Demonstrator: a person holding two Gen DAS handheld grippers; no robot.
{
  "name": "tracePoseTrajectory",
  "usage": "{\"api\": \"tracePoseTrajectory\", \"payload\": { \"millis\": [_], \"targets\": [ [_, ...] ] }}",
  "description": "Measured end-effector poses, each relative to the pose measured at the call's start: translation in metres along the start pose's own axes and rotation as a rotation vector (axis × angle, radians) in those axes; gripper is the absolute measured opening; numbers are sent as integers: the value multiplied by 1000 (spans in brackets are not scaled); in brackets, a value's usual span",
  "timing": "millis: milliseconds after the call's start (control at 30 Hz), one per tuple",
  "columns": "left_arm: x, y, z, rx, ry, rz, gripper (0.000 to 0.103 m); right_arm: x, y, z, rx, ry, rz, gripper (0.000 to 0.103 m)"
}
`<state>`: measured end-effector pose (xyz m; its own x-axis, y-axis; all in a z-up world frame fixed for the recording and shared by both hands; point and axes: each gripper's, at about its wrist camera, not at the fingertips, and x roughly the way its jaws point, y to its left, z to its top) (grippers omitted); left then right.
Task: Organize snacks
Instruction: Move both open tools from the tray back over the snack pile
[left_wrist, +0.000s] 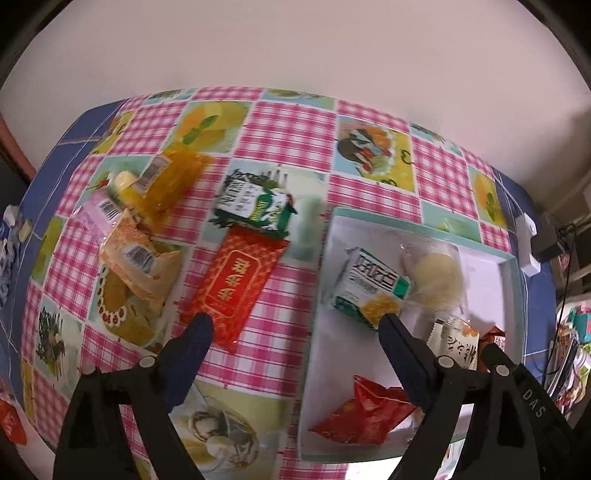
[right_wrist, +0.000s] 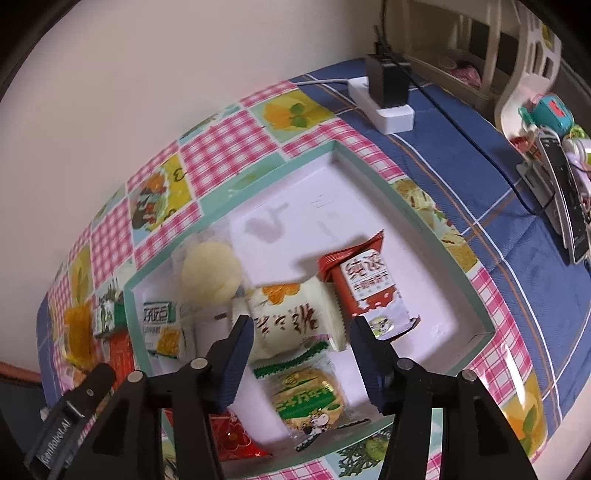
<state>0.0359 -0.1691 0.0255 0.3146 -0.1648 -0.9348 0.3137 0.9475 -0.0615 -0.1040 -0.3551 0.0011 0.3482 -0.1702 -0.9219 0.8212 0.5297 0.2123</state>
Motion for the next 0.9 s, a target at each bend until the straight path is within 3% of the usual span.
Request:
{"api": "tracePoseTrajectory", "payload": {
  "millis": [200,367,500,633,900],
  "targets": [
    [-2,23,-2,-32,-3,51,91,-3,17,-10,-59,-5,0,68],
    [-7,42,-4,-78,-13,76,96,-8,30,-18,-109,-20,5,84],
    [-12,54,-5,-103,-24,79,96,-12,40,-27,-146,-33,6,84],
    [-16,65,-5,-125,-27,76,96,-16,49,-36,-173,-37,12,91],
    [-27,91,-9,-159,-47,77,96,-25,66,-53,-225,-51,32,92]
  ]
}}
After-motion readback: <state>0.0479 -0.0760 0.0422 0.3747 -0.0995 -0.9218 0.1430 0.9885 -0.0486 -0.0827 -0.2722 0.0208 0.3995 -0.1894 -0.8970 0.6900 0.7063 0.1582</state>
